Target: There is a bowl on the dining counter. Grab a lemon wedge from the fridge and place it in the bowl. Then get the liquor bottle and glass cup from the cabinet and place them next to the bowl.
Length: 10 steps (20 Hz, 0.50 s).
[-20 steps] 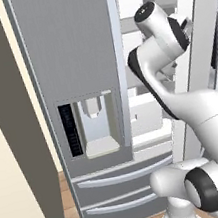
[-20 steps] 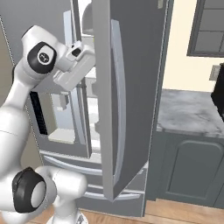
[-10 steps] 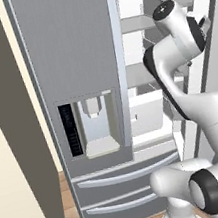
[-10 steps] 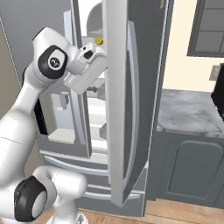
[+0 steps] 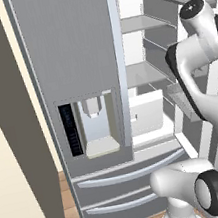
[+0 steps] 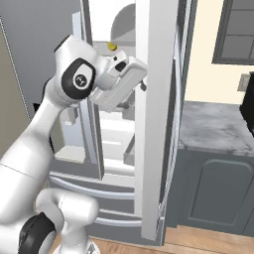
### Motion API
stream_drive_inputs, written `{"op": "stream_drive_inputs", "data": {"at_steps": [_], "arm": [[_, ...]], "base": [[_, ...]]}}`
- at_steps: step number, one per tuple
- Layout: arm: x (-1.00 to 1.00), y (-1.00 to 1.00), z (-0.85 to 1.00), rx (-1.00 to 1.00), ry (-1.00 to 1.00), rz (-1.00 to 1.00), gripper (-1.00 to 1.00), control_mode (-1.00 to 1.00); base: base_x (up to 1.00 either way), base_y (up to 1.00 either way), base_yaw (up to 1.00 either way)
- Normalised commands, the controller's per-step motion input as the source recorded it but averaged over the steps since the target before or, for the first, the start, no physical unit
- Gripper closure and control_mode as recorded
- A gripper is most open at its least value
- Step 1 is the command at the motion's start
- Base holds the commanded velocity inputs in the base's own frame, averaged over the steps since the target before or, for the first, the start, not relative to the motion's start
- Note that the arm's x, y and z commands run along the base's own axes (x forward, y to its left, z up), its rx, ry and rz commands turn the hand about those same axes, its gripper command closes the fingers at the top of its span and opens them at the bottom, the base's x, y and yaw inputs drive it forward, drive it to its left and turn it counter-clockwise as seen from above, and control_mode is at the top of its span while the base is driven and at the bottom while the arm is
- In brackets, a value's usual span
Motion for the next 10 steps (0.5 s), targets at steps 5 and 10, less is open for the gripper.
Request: {"op": "stream_drive_inputs", "data": {"at_steps": [5, 10], "arm": [[0.08, -0.68, 0.0, 0.02, 0.0, 0.06, -1.0, -1.0], [0.28, -0.5, 0.0, 0.1, 0.0, 0.09, -1.0, -1.0]], "base": [[0.0, 0.0, 0.0], [0.0, 0.0, 0.0]]}}
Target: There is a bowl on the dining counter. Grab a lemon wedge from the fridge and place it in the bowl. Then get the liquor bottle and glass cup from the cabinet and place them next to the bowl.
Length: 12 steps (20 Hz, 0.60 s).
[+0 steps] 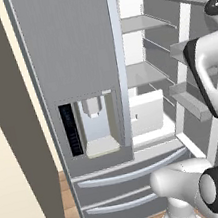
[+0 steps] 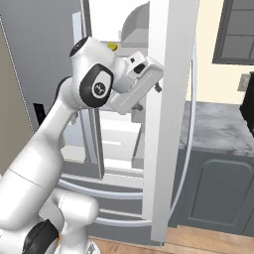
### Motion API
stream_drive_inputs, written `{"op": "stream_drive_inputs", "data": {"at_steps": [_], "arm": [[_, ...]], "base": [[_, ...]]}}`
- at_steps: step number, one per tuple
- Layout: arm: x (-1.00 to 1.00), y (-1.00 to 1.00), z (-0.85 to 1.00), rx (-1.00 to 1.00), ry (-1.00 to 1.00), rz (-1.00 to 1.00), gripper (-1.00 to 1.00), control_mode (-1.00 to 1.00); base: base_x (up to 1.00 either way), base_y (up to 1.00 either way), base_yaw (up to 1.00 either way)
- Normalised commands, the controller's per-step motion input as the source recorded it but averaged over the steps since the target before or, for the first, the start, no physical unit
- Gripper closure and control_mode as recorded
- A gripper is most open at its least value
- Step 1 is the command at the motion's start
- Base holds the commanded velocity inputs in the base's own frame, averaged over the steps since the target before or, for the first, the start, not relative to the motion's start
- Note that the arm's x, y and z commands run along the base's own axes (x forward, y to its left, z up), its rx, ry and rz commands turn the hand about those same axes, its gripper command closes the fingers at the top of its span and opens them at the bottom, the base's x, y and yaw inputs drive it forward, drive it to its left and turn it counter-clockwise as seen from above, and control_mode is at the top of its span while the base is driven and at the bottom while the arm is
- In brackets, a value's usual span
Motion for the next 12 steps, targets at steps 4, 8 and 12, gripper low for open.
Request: {"op": "stream_drive_inputs", "data": {"at_steps": [4, 8, 12], "arm": [[0.23, -0.4, -0.01, 0.12, 0.0, 0.09, -1.0, -1.0], [-0.36, 0.19, 0.0, 0.02, -0.11, 0.13, -1.0, -1.0], [-0.32, 0.93, -0.07, 0.0, -0.2, 0.03, -1.0, -1.0]], "base": [[0.0, 0.0, 0.0], [0.0, 0.0, 0.0], [0.0, 0.0, 0.0]]}}
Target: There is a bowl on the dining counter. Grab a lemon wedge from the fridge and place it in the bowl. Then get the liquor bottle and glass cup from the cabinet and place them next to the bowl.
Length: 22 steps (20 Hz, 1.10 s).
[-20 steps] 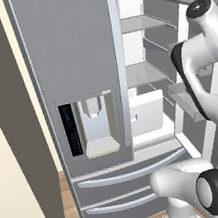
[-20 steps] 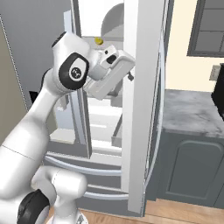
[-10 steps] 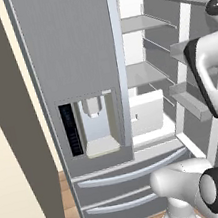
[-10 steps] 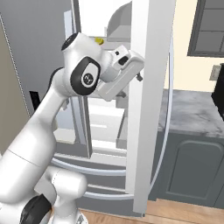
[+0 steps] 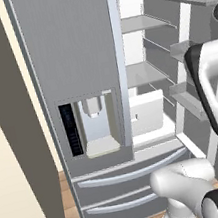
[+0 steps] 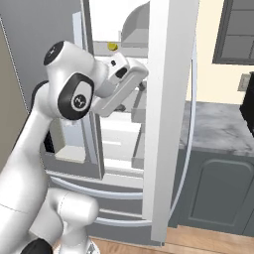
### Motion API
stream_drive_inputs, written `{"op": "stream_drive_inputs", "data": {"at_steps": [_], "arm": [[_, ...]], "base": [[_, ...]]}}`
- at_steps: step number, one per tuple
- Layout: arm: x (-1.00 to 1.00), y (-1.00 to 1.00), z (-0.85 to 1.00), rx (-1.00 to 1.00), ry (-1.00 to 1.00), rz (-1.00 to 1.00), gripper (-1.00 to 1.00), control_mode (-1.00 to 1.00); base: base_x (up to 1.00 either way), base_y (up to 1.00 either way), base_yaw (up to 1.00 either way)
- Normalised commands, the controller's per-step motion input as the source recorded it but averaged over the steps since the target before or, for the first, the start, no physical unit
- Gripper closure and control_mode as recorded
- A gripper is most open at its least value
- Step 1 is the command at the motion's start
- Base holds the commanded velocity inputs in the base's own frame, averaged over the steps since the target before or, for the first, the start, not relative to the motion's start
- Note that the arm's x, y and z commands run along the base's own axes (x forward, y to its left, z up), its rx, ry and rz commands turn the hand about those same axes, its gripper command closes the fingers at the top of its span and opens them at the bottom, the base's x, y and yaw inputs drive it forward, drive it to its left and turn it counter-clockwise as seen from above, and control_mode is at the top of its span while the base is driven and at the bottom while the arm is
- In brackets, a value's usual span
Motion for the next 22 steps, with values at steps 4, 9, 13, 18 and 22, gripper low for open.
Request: {"op": "stream_drive_inputs", "data": {"at_steps": [4, 9, 13, 18, 22], "arm": [[-0.04, 1.0, -0.15, 0.0, -0.21, -0.01, -1.0, -1.0], [0.06, 1.0, -0.07, 0.16, -0.3, -0.05, -1.0, -1.0], [0.14, 1.0, -0.05, 0.36, -0.35, -0.01, -1.0, -1.0], [0.24, 1.0, 0.0, 0.52, -0.27, -0.04, -1.0, -1.0], [0.23, 0.68, 0.1, 0.53, -0.02, -0.01, -1.0, -1.0]], "base": [[0.0, 0.0, 0.0], [0.0, 0.0, 0.0], [0.0, 0.0, 0.0], [0.0, 0.0, 0.0], [0.0, 0.0, 0.0]]}}
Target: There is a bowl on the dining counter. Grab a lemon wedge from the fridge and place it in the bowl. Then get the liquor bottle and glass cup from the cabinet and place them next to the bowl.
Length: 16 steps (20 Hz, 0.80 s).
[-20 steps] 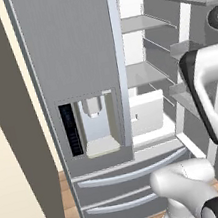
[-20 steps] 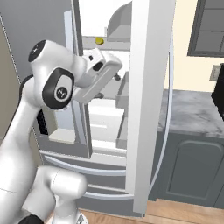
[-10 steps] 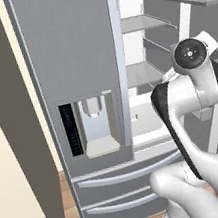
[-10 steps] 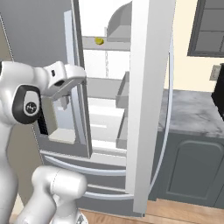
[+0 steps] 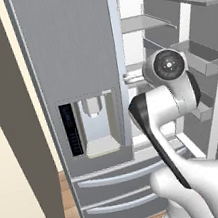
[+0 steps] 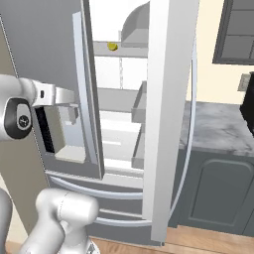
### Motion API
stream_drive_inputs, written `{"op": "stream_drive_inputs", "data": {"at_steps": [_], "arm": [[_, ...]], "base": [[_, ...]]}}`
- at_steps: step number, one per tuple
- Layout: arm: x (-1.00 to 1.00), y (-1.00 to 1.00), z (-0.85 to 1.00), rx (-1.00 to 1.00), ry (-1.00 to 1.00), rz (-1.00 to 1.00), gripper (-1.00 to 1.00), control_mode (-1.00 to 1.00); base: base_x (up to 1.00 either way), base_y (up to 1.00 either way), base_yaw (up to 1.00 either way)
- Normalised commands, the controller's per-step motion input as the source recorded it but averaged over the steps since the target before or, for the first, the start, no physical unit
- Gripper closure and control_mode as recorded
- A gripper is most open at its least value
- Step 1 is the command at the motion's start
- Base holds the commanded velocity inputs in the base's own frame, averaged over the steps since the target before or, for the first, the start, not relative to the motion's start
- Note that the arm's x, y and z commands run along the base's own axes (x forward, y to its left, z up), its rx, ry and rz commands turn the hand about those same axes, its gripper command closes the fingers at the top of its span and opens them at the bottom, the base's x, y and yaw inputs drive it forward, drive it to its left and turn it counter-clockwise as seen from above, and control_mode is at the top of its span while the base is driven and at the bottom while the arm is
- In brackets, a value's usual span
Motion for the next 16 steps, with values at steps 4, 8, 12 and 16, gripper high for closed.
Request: {"op": "stream_drive_inputs", "data": {"at_steps": [4, 8, 12, 16], "arm": [[0.3, 0.08, 0.1, 0.38, 0.02, -0.01, -1.0, -1.0], [0.43, 0.01, 0.0, 0.04, 0.03, -0.03, -1.0, -1.0], [0.73, 0.04, 0.0, 0.01, 0.0, 0.02, -1.0, -1.0], [0.78, 0.02, 0.0, 0.07, 0.0, 0.15, -1.0, -1.0]], "base": [[0.0, 0.0, 0.0], [0.0, 0.0, 0.0], [0.0, 0.0, 0.0], [0.0, 0.0, 0.0]]}}
